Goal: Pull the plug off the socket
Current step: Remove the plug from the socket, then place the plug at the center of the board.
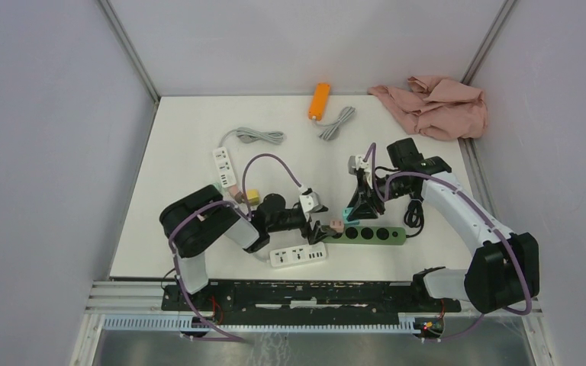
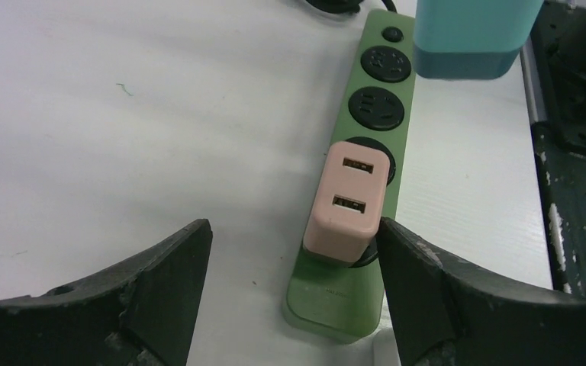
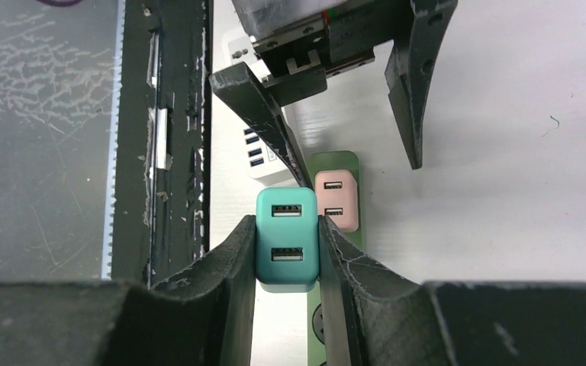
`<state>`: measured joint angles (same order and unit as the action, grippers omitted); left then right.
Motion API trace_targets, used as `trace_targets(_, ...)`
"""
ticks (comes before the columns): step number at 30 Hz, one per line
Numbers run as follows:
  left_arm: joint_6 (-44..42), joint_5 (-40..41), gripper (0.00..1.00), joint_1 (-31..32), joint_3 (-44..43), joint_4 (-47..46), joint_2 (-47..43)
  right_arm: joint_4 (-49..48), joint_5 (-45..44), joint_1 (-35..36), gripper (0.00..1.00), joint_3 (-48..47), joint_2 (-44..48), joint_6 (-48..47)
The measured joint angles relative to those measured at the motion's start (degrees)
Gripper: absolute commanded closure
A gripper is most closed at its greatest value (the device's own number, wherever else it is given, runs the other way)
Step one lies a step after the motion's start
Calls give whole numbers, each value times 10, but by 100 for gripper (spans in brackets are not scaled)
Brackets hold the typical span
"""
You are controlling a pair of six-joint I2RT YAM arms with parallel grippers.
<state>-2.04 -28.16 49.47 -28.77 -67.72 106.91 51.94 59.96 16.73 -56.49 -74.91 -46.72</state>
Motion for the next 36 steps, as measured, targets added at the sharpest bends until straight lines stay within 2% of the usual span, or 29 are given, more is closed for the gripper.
trace_targets(6,50,53,14,0,18,50,-107,0,21,-12,100,-7,0,37)
trace_targets(16,162,148,13,0,42,203,-297,-20,42,-19,99,-7,0,111)
trace_targets(20,211,190,7,0,56,258,-364,-30,48,-20,99,-7,0,138)
trace_targets(22,236,206,0,0,69,272,-397,-37,52,-22,99,-7,0,155)
trace_targets(29,342,257,1,0,127,286,-494,-63,60,-27,99,-7,-1,214)
trace_targets(36,424,269,1,0,159,287,-538,-92,69,-32,98,-7,-4,270)
